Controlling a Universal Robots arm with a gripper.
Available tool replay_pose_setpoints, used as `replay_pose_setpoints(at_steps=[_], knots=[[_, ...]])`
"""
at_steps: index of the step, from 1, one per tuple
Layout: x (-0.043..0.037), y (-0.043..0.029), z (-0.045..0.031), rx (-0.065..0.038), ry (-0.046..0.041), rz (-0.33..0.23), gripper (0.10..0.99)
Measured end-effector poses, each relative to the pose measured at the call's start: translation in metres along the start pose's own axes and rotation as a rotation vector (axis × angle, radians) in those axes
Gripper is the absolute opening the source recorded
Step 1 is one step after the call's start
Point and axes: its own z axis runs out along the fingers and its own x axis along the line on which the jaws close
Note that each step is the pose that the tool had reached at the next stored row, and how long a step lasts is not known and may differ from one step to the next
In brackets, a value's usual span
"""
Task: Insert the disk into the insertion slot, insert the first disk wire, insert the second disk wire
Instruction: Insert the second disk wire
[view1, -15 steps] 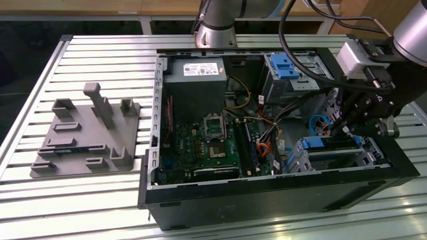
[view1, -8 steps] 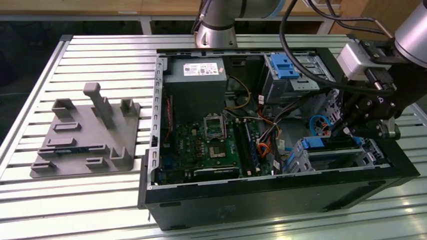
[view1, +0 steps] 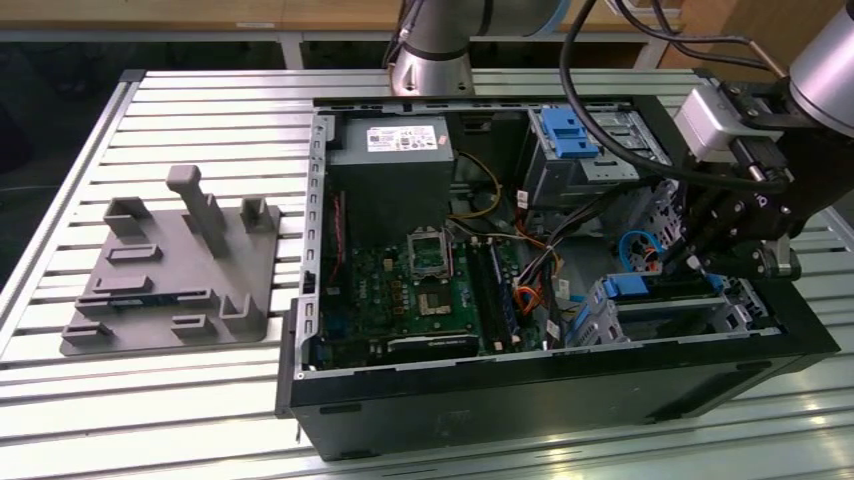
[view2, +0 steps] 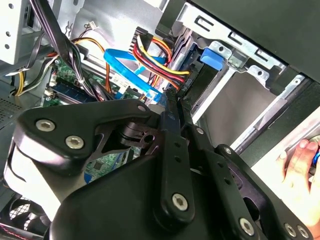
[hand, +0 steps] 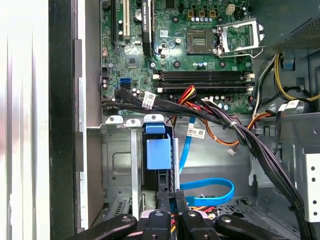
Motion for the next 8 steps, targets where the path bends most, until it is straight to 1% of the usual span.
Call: replay_pose_setpoints(at_steps=[8], knots=[[0.0014, -0.0004, 0.0008, 0.000, 0.0002, 0.000, 0.157]])
